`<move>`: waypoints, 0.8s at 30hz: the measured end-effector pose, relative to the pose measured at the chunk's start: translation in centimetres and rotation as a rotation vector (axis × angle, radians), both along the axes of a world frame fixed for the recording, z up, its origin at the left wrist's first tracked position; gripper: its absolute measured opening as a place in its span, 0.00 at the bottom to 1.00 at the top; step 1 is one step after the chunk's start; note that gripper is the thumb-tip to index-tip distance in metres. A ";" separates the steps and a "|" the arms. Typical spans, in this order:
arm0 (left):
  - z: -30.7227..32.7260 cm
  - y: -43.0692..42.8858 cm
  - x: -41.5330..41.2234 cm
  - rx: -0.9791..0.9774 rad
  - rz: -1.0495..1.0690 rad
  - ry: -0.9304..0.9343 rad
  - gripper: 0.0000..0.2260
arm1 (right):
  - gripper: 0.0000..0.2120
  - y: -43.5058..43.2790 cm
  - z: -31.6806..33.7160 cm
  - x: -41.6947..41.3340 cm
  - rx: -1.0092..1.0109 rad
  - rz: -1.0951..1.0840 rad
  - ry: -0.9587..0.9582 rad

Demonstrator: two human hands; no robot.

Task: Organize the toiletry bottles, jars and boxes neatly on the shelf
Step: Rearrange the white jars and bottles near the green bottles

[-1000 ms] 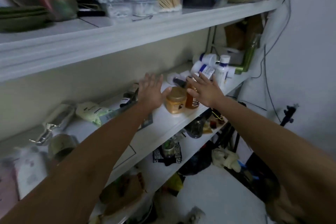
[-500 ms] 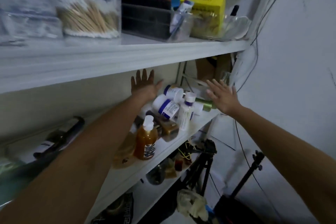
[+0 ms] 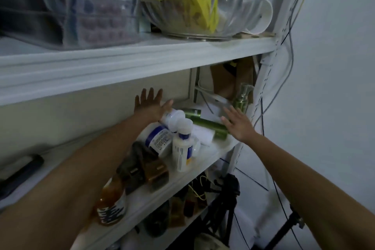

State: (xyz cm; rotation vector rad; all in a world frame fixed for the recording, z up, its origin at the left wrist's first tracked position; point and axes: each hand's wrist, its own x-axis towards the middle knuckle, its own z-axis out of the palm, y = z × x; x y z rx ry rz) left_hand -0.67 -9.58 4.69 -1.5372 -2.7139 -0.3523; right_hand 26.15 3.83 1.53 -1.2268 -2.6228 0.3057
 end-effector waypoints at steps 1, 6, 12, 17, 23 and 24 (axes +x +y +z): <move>0.1 1.0 -0.1 -0.007 0.019 -0.008 0.33 | 0.29 1.8 0.1 -0.4 -0.015 0.025 0.016; 2.8 6.0 -0.2 0.045 0.081 0.007 0.32 | 0.29 8.8 2.6 -2.9 0.009 0.163 0.094; -0.6 8.9 -0.7 -0.128 0.161 -0.029 0.30 | 0.28 11.5 1.5 -7.6 -0.138 0.327 0.008; -4.9 7.3 0.2 -0.221 0.092 0.095 0.34 | 0.31 10.7 -1.4 -10.6 -0.156 0.531 -0.086; -4.7 7.1 -0.1 -0.161 0.056 -0.085 0.29 | 0.41 10.3 -4.0 -12.3 -0.335 0.605 -0.132; -5.1 7.0 -0.2 -0.133 0.053 -0.097 0.29 | 0.42 10.1 -4.3 -12.4 -0.400 0.608 -0.123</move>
